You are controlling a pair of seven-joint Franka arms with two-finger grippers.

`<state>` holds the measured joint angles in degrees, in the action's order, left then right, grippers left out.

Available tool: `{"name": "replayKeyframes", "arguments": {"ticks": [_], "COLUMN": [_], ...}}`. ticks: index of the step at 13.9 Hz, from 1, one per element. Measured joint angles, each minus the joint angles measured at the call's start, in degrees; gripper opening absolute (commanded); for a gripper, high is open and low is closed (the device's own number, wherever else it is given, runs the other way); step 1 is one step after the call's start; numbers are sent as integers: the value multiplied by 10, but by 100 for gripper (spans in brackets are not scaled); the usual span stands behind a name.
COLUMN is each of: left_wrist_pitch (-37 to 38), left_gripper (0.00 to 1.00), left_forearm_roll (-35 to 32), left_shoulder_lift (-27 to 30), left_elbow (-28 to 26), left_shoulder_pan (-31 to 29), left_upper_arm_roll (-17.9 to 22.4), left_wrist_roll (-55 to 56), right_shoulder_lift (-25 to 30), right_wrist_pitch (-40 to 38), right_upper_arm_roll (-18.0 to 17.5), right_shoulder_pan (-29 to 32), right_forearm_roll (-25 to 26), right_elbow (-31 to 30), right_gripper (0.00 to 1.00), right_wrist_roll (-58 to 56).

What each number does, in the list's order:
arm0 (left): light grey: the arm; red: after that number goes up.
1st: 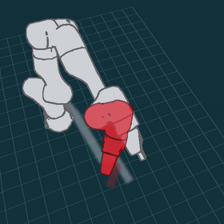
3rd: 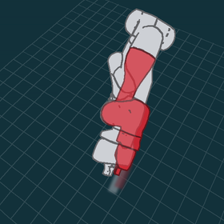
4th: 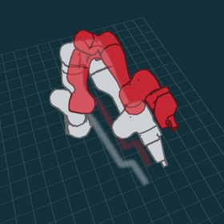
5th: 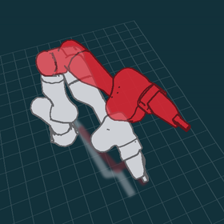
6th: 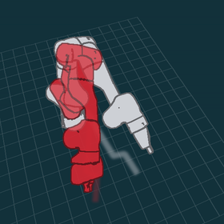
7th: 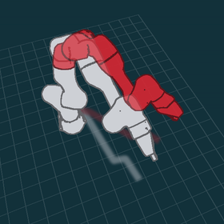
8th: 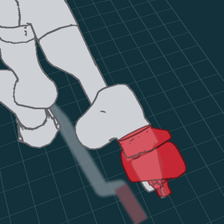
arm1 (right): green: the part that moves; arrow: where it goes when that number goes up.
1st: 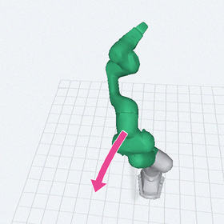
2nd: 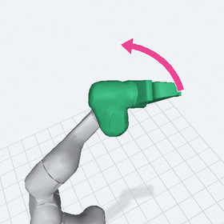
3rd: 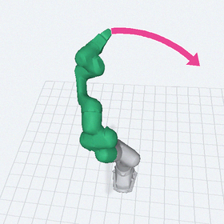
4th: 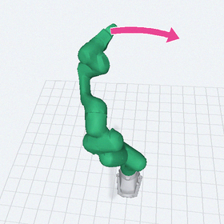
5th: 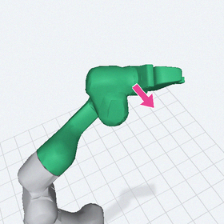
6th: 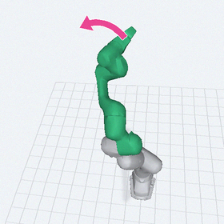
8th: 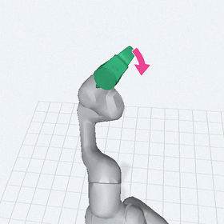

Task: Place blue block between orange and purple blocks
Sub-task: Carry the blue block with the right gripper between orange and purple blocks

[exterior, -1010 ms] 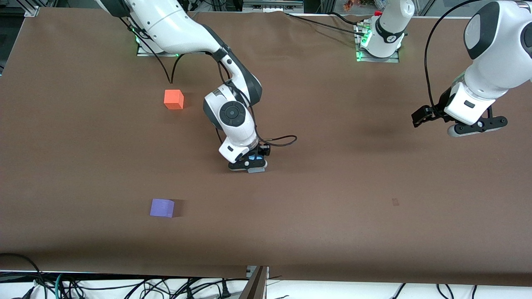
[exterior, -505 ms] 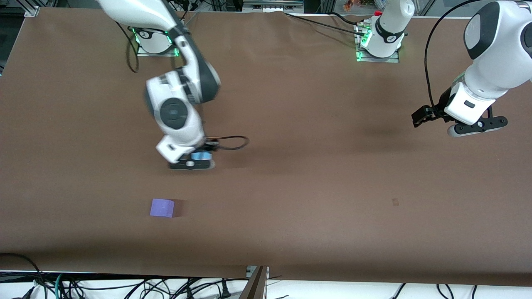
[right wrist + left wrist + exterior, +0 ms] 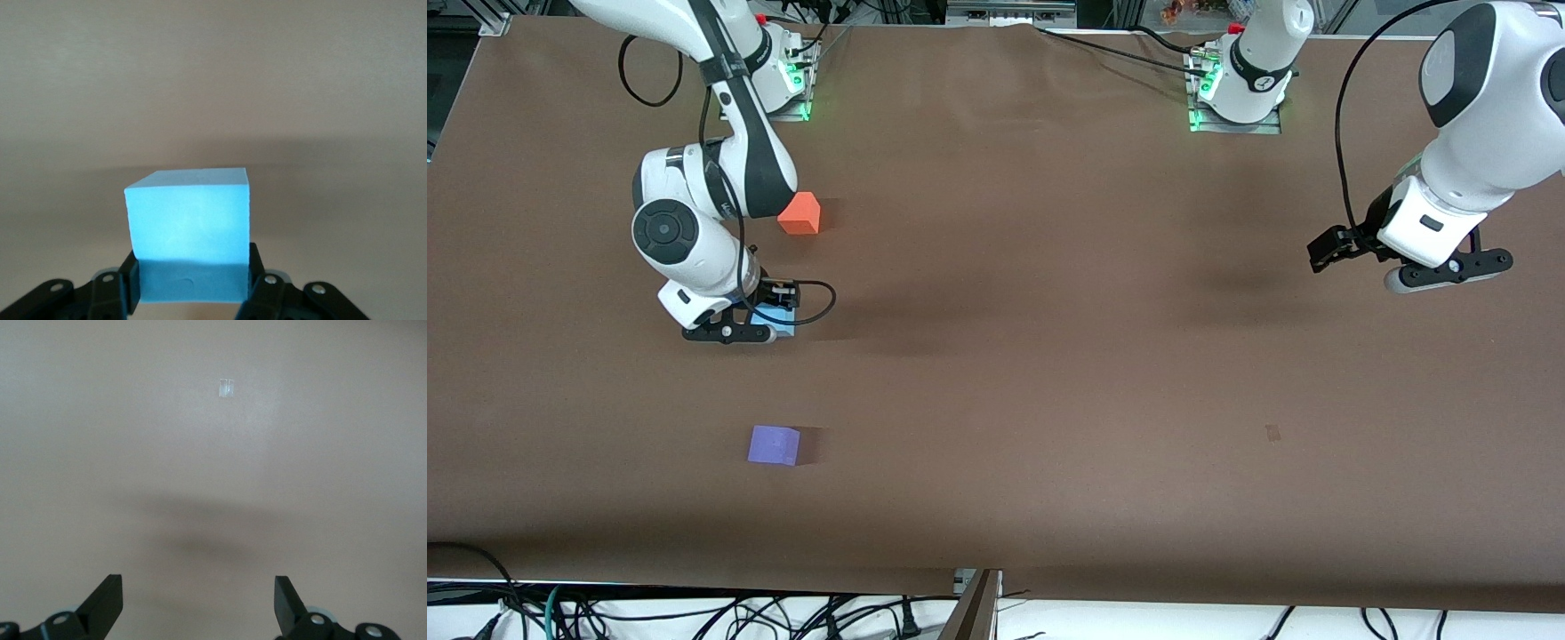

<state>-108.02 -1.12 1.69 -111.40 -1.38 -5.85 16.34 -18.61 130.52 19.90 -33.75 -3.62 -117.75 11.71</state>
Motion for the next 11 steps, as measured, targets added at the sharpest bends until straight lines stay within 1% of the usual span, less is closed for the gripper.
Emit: {"name": "replayKeyframes", "arguments": {"ticks": [2, 6, 7, 8, 9, 11], "left_wrist_pitch": [0, 0, 0, 0, 0, 0], "left_gripper": [100, 100, 100, 100, 100, 100], "left_forearm_roll": [0, 0, 0, 0, 0, 0], "left_shoulder_lift": [0, -1, -1, -1, -1, -1], "left_elbow": [0, 0, -1, -1, -1, -1], "left_shoulder_pan": [0, 0, 0, 0, 0, 0], "left_upper_arm_roll": [0, 0, 0, 0, 0, 0], "left_wrist_roll": [0, 0, 0, 0, 0, 0], "right_shoulder_lift": [-7, -24, -28, -33, -38, -47], "right_wrist_pitch": [54, 85, 91, 95, 99, 103], "right_upper_arm_roll": [3, 1, 0, -2, -4, -8], "right_shoulder_pan": [3, 3, 3, 3, 3, 2], "right_forearm_roll": [-3, -32, -33, -34, -36, -51], "right_elbow": [-35, -47, -48, -48, -48, -48], "right_gripper": [28, 28, 33, 62, 100, 100], "right_wrist_roll": [-13, -16, -16, -16, -16, -16]}}
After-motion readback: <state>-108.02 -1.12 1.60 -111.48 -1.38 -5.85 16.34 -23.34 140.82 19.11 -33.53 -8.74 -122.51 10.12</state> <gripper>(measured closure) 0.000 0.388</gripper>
